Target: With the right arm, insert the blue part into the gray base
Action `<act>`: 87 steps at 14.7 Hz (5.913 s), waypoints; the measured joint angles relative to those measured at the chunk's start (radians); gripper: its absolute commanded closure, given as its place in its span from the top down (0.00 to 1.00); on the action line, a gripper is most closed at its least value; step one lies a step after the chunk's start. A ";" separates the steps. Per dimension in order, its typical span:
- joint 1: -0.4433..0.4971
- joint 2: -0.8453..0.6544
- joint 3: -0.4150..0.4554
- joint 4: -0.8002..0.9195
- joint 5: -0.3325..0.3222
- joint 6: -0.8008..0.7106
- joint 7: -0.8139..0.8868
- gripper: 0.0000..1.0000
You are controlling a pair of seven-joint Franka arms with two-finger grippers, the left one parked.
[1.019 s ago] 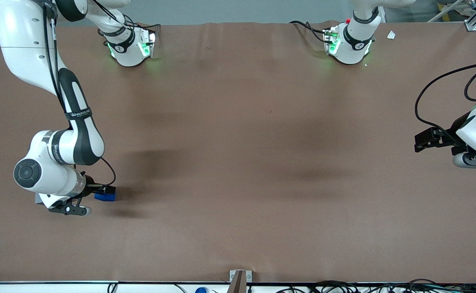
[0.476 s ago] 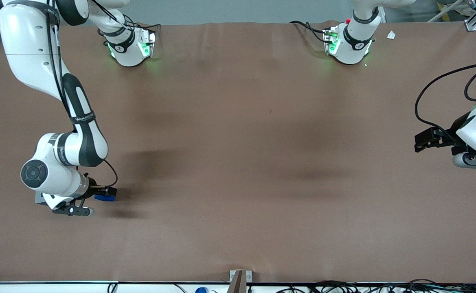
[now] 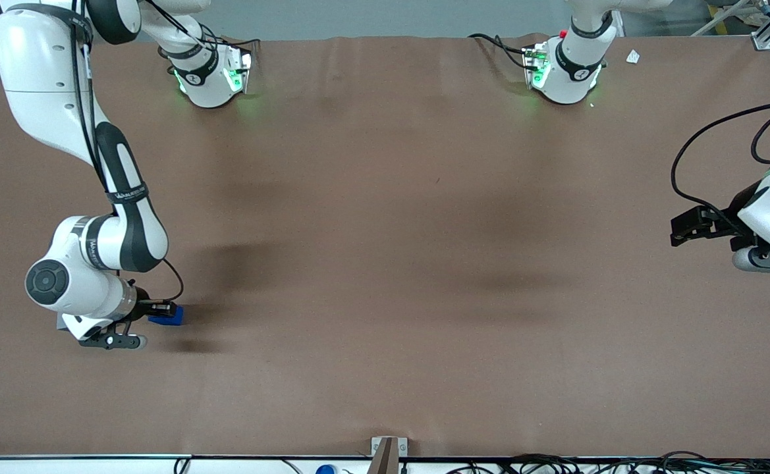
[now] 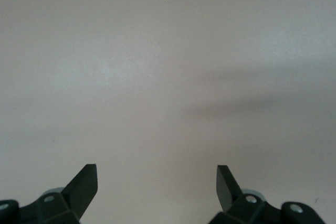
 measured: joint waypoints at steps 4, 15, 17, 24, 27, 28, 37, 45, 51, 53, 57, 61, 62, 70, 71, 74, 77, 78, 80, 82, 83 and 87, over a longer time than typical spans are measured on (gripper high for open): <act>-0.033 -0.024 -0.013 0.056 0.000 -0.112 -0.129 0.00; -0.240 -0.079 -0.017 0.171 -0.015 -0.290 -0.482 0.00; -0.245 -0.071 -0.017 0.175 -0.015 -0.276 -0.482 0.00; -0.258 -0.024 -0.017 0.185 -0.014 -0.226 -0.442 0.00; -0.258 -0.022 -0.016 0.186 -0.014 -0.226 -0.440 0.00; -0.258 -0.022 -0.016 0.187 -0.014 -0.226 -0.439 0.00; -0.258 -0.020 -0.016 0.189 -0.012 -0.226 -0.433 0.00; -0.259 -0.019 -0.016 0.190 -0.009 -0.228 -0.429 0.00; -0.259 -0.018 -0.016 0.192 -0.009 -0.230 -0.429 0.00; -0.260 -0.018 -0.016 0.193 -0.008 -0.231 -0.429 0.00; -0.275 -0.017 -0.015 0.194 0.003 -0.230 -0.429 0.00; -0.289 -0.014 -0.014 0.199 0.007 -0.227 -0.429 0.00; -0.289 -0.014 -0.014 0.199 0.012 -0.226 -0.429 0.00; -0.293 -0.010 -0.012 0.207 0.067 -0.213 -0.429 0.00; -0.293 -0.010 -0.012 0.209 0.068 -0.213 -0.429 0.00; -0.293 -0.010 -0.009 0.222 0.068 -0.213 -0.429 0.00; -0.293 -0.010 -0.005 0.234 0.068 -0.213 -0.429 0.00; -0.293 -0.011 -0.005 0.238 0.068 -0.215 -0.429 0.00; -0.292 -0.012 -0.003 0.243 0.068 -0.246 -0.429 0.00; -0.292 -0.013 -0.002 0.243 0.068 -0.272 -0.429 0.00; -0.291 -0.013 -0.002 0.243 0.068 -0.282 -0.429 0.00; -0.288 -0.013 -0.002 0.242 0.063 -0.304 -0.429 0.00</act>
